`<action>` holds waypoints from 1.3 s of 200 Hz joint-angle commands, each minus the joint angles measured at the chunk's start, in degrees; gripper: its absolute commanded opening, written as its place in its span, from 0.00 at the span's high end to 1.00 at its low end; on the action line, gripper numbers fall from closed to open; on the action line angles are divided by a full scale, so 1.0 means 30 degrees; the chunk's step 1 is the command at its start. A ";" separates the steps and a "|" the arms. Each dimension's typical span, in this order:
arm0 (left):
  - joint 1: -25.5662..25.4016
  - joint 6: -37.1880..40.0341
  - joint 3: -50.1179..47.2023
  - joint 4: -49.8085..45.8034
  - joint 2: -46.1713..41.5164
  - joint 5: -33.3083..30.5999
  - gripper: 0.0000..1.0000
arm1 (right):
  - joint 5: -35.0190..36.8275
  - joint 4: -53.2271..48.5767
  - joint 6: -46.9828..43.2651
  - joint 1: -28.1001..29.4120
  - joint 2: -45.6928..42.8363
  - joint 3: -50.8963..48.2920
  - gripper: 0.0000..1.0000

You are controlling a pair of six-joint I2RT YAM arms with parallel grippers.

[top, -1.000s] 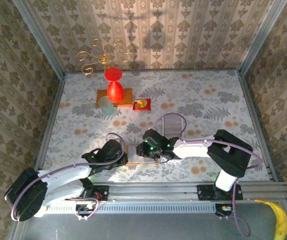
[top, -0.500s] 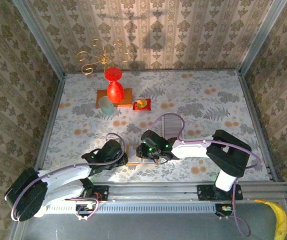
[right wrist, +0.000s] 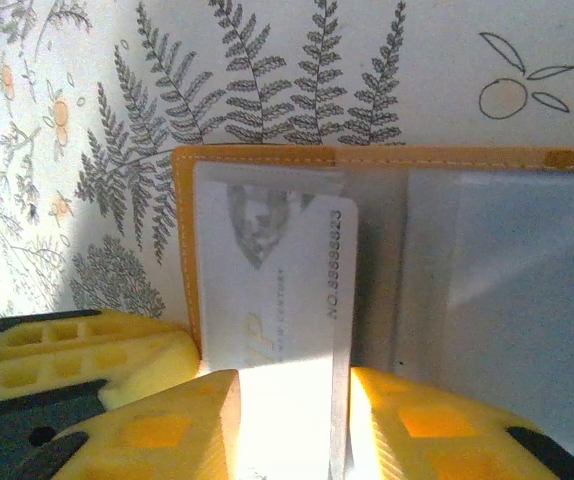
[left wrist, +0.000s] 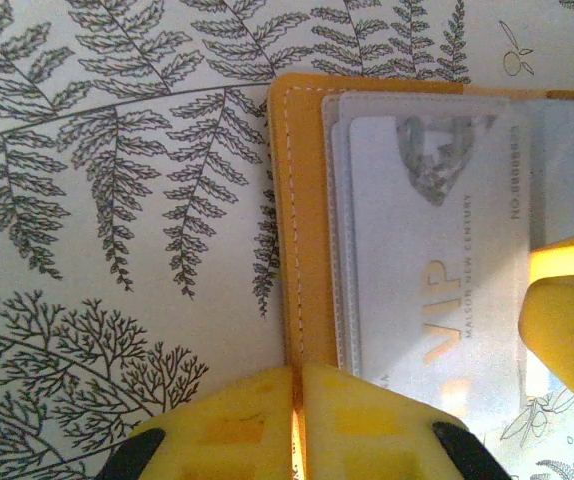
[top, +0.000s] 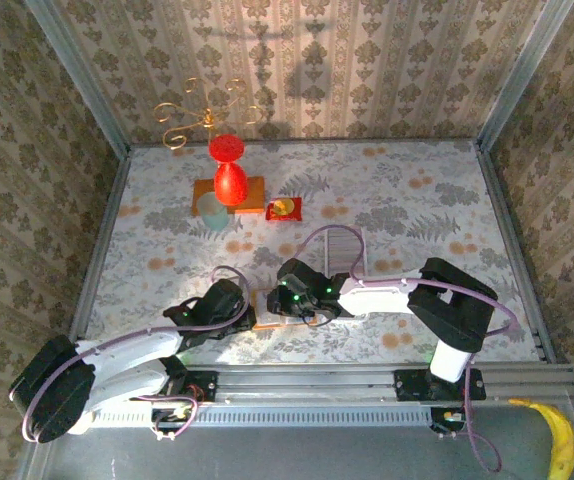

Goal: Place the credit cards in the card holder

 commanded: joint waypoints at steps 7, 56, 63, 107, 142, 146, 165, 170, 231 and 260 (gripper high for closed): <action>-0.0111 -0.0198 -0.0343 -0.0274 0.0156 -0.0064 0.90 | 0.1239 -0.2258 -0.0890 0.0148 -0.1115 0.0357 0.61; -0.0105 -0.0256 -0.0439 -0.0278 0.0112 -0.0099 0.90 | 0.2415 -0.4098 -0.1065 0.0319 -0.2338 -0.0579 0.58; -0.0096 -0.0256 -0.0431 -0.0285 0.0098 -0.0097 0.90 | 0.2630 -0.4374 -0.1056 0.0378 -0.2431 -0.0651 0.57; -0.0107 -0.0257 -0.0459 -0.0278 0.0105 -0.0026 0.90 | 0.3614 -0.5800 -0.1226 0.0718 -0.2597 -0.0688 0.50; -0.0094 -0.0256 -0.0461 -0.0278 0.0098 -0.0046 0.90 | 0.4033 -0.6493 -0.1407 0.0961 -0.2423 -0.0432 0.48; -0.0103 -0.0256 -0.0461 -0.0274 0.0098 -0.0026 0.90 | 0.4086 -0.6542 -0.1435 0.0994 -0.2399 -0.0396 0.48; -0.0107 -0.0257 -0.0461 -0.0274 0.0098 -0.0033 0.90 | 0.4110 -0.6708 -0.1497 0.1107 -0.2191 -0.0223 0.47; -0.0108 -0.0271 -0.0461 -0.0278 0.0098 -0.0006 0.90 | 0.4088 -0.6694 -0.1499 0.1114 -0.2137 -0.0201 0.47; -0.0091 -0.0288 -0.0519 -0.0278 -0.0020 -0.0012 0.90 | 0.2938 -0.4832 -0.0949 0.1232 -0.0965 -0.0127 0.45; -0.0110 -0.0315 -0.0548 -0.0281 -0.0042 -0.0011 0.90 | 0.2451 -0.3430 -0.0482 0.1232 -0.0736 -0.0131 0.45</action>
